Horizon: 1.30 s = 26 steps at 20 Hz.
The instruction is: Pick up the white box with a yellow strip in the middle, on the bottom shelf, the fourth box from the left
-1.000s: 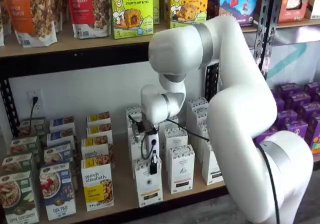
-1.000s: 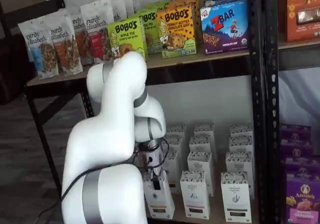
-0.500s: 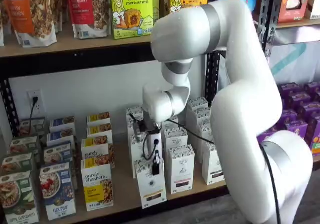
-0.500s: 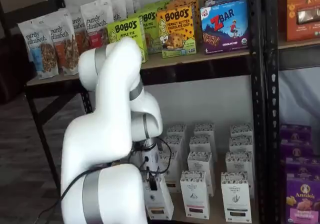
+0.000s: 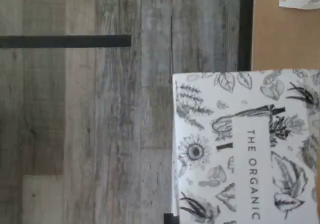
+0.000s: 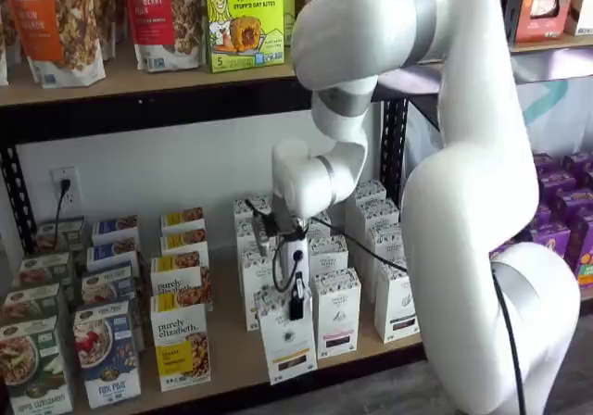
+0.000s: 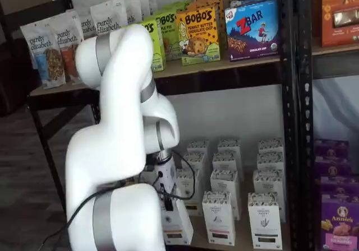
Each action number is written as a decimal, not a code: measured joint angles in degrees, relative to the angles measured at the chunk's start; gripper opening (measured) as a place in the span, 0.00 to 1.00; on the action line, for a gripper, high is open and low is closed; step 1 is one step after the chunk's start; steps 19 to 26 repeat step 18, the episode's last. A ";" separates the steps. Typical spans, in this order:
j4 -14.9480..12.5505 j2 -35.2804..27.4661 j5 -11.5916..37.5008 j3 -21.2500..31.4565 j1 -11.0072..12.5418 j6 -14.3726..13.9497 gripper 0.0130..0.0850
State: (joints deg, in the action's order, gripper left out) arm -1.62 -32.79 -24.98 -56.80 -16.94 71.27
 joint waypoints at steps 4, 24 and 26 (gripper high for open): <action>0.68 3.80 -0.82 2.90 -0.31 0.29 0.50; -3.83 14.39 -4.67 8.56 -0.24 -3.60 0.50; -3.83 14.39 -4.67 8.56 -0.24 -3.60 0.50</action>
